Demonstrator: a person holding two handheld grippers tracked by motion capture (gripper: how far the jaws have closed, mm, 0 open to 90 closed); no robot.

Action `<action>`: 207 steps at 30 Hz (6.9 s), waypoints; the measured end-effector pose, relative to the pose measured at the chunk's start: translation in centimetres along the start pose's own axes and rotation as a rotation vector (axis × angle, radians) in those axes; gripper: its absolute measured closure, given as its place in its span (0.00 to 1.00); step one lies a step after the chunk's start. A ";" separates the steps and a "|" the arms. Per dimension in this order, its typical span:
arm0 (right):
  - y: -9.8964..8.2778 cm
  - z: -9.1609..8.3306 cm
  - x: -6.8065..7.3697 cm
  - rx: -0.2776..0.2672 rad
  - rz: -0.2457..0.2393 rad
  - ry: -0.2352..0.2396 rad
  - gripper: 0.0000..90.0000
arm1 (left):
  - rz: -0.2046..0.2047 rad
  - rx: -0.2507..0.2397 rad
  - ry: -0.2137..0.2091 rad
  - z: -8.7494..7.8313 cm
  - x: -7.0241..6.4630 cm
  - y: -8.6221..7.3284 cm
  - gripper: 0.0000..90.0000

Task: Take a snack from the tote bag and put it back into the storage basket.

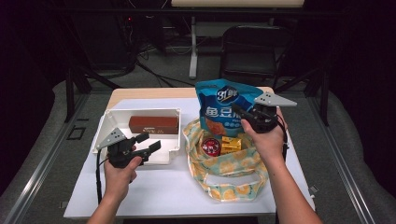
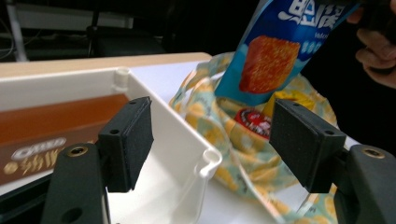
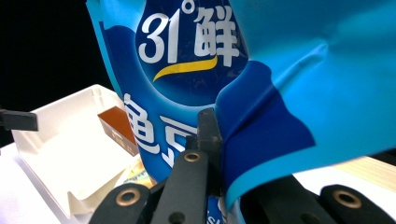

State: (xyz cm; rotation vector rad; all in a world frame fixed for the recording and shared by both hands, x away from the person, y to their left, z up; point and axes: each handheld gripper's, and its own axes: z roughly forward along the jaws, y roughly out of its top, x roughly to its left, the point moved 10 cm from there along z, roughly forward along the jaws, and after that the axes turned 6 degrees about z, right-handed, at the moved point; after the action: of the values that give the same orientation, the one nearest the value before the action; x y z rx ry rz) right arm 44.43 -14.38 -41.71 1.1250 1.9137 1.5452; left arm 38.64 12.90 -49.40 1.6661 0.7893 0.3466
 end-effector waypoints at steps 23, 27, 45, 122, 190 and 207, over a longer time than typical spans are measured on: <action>2.1 0.7 5.1 -0.013 -0.010 0.058 1.00 | 0.081 -0.041 -0.084 4.0 -3.5 6.0 0.33; 1.9 1.0 6.0 -0.010 -0.016 0.073 1.00 | 0.090 -0.053 -0.075 4.5 -4.0 7.0 0.31; 1.1 2.1 10.4 -0.004 -0.012 0.151 1.00 | 0.132 -0.095 -0.015 4.1 -4.6 8.6 0.37; -10.5 -3.1 0.9 0.056 0.096 -0.068 0.36 | -0.033 -0.122 0.165 -4.2 12.5 4.3 1.00; -12.7 -1.7 0.3 0.103 0.146 -0.167 0.20 | -0.078 -0.020 0.435 -10.1 13.6 -2.7 0.28; -13.0 -1.4 0.4 0.100 0.162 -0.181 0.20 | -0.150 0.069 0.526 -10.0 14.1 -5.2 0.97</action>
State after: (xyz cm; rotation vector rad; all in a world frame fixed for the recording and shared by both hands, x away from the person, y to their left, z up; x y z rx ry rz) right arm 39.00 -15.54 -53.52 1.4428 1.8339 1.3872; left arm 41.10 30.05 -54.40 1.5836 1.3206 0.6721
